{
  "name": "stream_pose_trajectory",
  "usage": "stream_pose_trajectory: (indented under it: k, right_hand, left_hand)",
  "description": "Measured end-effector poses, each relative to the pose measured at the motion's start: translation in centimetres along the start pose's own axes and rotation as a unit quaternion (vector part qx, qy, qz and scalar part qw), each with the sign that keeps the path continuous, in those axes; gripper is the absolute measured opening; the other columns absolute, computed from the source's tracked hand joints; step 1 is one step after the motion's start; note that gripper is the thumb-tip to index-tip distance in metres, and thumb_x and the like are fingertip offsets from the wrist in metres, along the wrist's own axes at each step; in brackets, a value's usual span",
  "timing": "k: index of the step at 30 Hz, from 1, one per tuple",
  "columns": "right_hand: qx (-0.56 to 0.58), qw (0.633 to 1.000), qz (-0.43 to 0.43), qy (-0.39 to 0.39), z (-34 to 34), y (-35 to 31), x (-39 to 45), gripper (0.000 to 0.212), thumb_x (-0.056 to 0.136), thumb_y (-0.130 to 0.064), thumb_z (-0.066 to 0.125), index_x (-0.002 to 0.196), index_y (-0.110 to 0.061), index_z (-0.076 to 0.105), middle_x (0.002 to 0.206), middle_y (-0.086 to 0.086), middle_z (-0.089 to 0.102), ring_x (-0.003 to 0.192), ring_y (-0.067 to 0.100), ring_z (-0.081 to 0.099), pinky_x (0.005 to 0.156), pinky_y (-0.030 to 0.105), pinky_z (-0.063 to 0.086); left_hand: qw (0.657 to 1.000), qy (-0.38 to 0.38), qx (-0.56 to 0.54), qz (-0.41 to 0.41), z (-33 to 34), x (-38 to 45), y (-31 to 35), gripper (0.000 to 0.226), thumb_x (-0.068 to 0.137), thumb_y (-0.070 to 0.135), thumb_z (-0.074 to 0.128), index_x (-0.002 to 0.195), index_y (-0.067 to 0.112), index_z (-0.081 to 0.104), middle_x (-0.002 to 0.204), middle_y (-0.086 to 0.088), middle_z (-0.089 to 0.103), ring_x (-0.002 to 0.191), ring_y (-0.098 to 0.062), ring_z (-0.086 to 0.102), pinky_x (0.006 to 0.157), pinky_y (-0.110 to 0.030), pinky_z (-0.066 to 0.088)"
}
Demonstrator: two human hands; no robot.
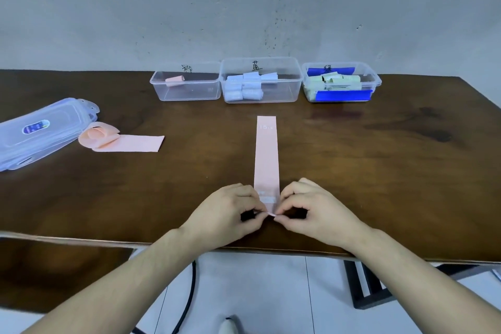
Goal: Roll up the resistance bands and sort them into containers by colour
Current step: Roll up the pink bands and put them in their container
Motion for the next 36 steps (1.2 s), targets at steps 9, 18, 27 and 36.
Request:
stream_pose_trajectory:
  k: [9, 18, 27, 36]
  right_hand:
    - [0.084, 0.989, 0.118, 0.017, 0.1, -0.2, 0.2, 0.016, 0.089, -0.023, 0.075, 0.095, -0.038, 0.077, 0.085, -0.028, 0.064, 0.073, 0.009, 0.052, 0.066, 0.017, 0.042]
    - [0.052, 0.991, 0.119, 0.042, 0.6, -1.0, 0.4, 0.012, 0.090, -0.021, 0.073, 0.093, -0.032, 0.078, 0.085, -0.017, 0.063, 0.082, 0.002, 0.058, 0.068, 0.011, 0.040]
    - [-0.063, 0.995, 0.054, 0.052, 1.4, -1.1, -0.5, 0.026, 0.093, -0.050, 0.059, 0.102, -0.030, 0.074, 0.094, -0.019, 0.056, 0.091, 0.003, 0.054, 0.077, 0.013, 0.045]
    - [-0.060, 0.995, 0.059, 0.058, 1.4, -1.1, -0.4, 0.029, 0.093, -0.052, 0.057, 0.099, -0.031, 0.076, 0.093, -0.020, 0.056, 0.092, 0.003, 0.054, 0.077, 0.014, 0.045]
  left_hand:
    - [0.993, 0.022, -0.065, -0.096, 0.2, -0.2, 0.3, 0.009, 0.091, 0.025, 0.068, 0.098, 0.025, 0.073, 0.080, 0.017, 0.059, 0.072, -0.006, 0.052, 0.067, -0.011, 0.040]
    - [0.992, 0.032, -0.045, -0.110, 0.8, -0.3, 0.3, 0.010, 0.091, 0.025, 0.070, 0.098, 0.021, 0.075, 0.095, 0.016, 0.055, 0.069, -0.003, 0.051, 0.066, -0.004, 0.036]
    - [0.996, 0.042, -0.027, -0.079, 0.9, -0.4, 0.4, 0.010, 0.093, 0.022, 0.069, 0.098, 0.020, 0.076, 0.092, 0.012, 0.061, 0.078, 0.003, 0.054, 0.075, -0.003, 0.037]
    - [1.000, 0.014, 0.006, -0.025, 0.8, -0.9, 0.3, 0.016, 0.097, 0.024, 0.063, 0.107, 0.019, 0.075, 0.097, 0.009, 0.058, 0.078, -0.005, 0.058, 0.076, -0.021, 0.051]
Point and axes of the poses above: each hand's wrist, its own x-axis towards the middle knuckle, its own z-axis out of the palm, y = z × x, the point moved 1 cm from there along x, towards the middle knuckle
